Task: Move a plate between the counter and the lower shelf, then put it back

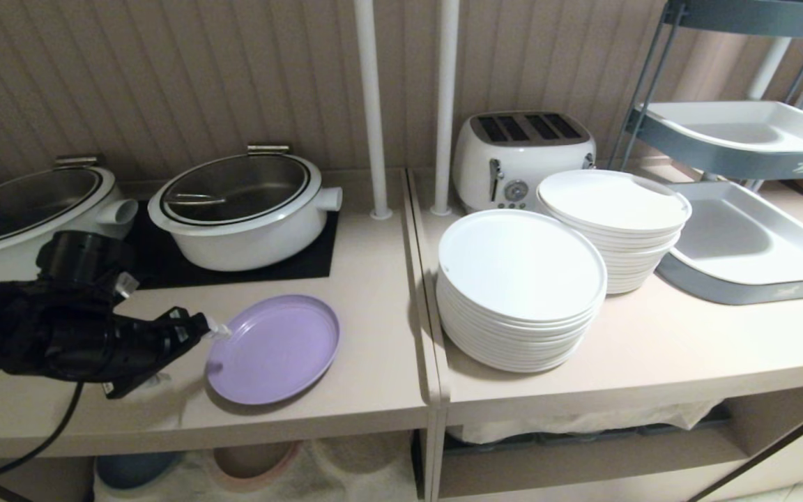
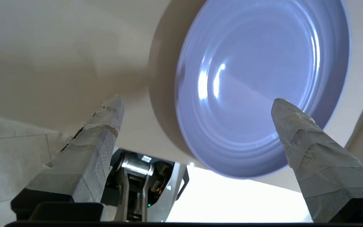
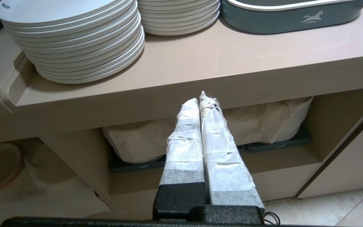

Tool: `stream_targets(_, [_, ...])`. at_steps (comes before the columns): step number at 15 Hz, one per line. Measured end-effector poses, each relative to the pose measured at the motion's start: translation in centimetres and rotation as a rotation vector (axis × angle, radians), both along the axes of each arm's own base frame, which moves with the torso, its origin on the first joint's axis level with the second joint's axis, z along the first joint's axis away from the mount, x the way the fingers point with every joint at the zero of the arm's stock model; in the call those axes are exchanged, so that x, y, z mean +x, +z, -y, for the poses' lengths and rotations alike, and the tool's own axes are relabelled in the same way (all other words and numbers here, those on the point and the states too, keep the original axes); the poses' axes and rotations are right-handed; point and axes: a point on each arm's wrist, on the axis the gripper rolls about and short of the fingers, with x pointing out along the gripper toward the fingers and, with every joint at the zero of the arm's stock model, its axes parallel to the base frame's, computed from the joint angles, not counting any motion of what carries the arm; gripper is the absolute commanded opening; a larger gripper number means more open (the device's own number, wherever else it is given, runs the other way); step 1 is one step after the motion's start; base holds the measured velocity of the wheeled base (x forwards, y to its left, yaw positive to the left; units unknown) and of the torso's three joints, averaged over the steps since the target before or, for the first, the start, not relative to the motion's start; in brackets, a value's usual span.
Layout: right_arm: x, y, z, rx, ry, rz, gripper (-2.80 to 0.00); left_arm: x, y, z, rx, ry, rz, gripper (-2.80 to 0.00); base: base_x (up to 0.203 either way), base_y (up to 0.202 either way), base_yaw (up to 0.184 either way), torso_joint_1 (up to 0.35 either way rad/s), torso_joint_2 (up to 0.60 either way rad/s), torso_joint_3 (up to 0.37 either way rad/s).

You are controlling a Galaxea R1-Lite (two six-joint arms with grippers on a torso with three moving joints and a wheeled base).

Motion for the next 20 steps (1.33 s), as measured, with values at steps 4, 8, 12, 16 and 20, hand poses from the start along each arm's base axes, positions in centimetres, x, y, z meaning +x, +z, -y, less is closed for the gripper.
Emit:
stream_targets(4, [0.0,0.0,0.0,0.0,0.0,0.0,-2.8,-0.7,0.4,0.0,0.0,-0.001,0.012,0.0,0.0,0.0,0.0,0.0,0.0,0.0])
stream_targets(8, [0.0,0.0,0.0,0.0,0.0,0.001,-2.8,-1.6,0.6,0.1,0.0,-0.001,0.018,0.0,0.0,0.0,0.0,0.0,0.0,0.0])
stream_targets(12, [0.0,0.0,0.0,0.0,0.0,0.0,-2.8,-2.8,0.8,0.1,0.0,-0.003,0.025,0.0,0.0,0.0,0.0,0.0,0.0,0.0])
stream_targets(16, [0.0,0.0,0.0,0.0,0.0,0.001,-2.8,-4.3,1.0,0.2,0.0,-0.005,0.031,-2.8,0.0,0.0,0.0,0.0,0.0,0.0])
stream_targets(20, [0.0,0.0,0.0,0.0,-0.001,0.0,-2.8,-6.1,1.4,0.3,0.008,-0.015,0.055,-2.8,0.0,0.0,0.0,0.0,0.0,0.0])
